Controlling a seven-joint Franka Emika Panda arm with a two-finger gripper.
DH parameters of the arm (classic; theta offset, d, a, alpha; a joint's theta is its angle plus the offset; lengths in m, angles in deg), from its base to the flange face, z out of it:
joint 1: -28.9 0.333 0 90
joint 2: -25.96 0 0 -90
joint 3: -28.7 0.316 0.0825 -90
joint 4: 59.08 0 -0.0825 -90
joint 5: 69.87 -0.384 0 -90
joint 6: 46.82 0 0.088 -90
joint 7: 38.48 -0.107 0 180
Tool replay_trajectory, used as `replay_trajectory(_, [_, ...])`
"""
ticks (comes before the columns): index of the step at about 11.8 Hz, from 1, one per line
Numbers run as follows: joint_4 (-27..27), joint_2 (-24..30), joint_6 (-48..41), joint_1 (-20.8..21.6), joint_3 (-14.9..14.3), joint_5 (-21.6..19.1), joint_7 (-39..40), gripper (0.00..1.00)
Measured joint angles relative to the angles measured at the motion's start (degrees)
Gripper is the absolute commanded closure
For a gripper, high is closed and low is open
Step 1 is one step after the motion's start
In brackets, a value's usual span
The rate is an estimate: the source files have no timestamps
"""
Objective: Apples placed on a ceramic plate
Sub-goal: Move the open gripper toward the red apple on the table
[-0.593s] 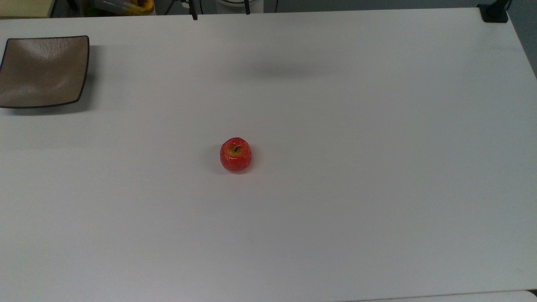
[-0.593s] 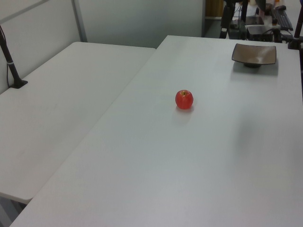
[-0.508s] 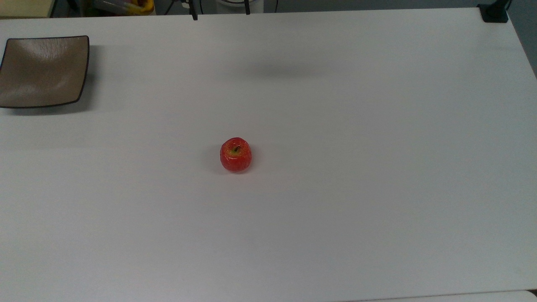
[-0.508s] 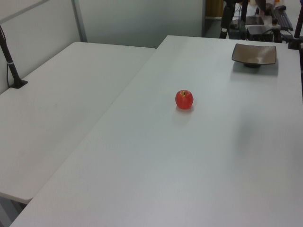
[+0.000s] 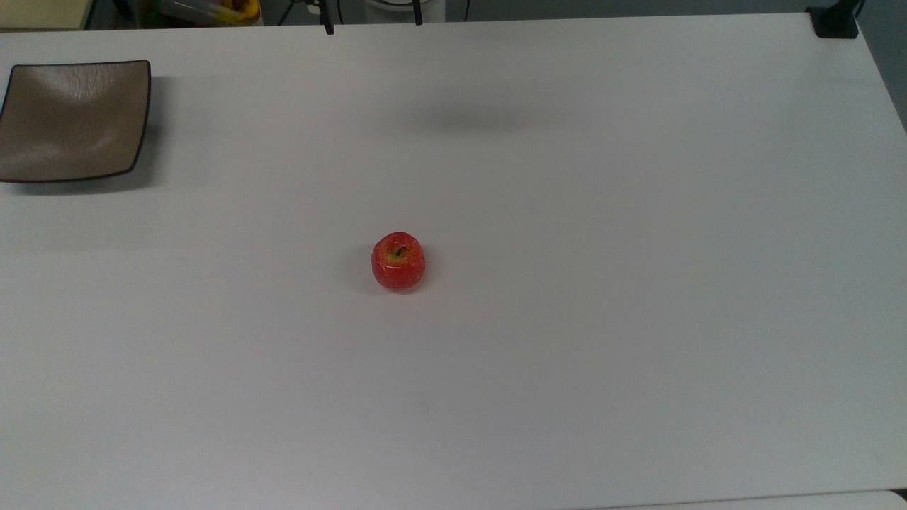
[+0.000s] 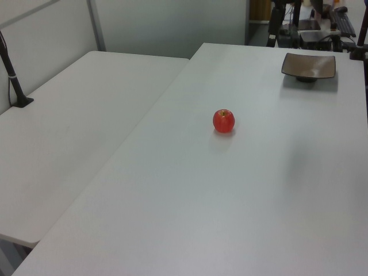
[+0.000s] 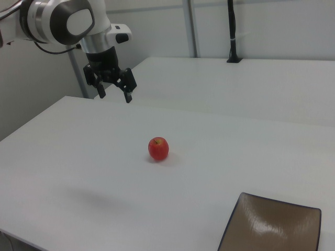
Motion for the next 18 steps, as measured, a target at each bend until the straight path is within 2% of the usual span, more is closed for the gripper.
replay_trajectory(8, [0.32, -0.86, 0.35, 0.87, 0.07, 0.00, 0.32, 0.00])
replay_trajectory(12, [-6.49, -9.78, 9.68, 0.91, 0.06, 0.00, 0.32, 0.00])
replay_trajectory(15, [-7.60, -16.00, 15.80, 2.47, 0.08, 0.00, 0.24, 0.00])
replay_trajectory(18, [-7.78, -20.31, 17.25, 3.36, 0.08, 0.05, 0.19, 0.00])
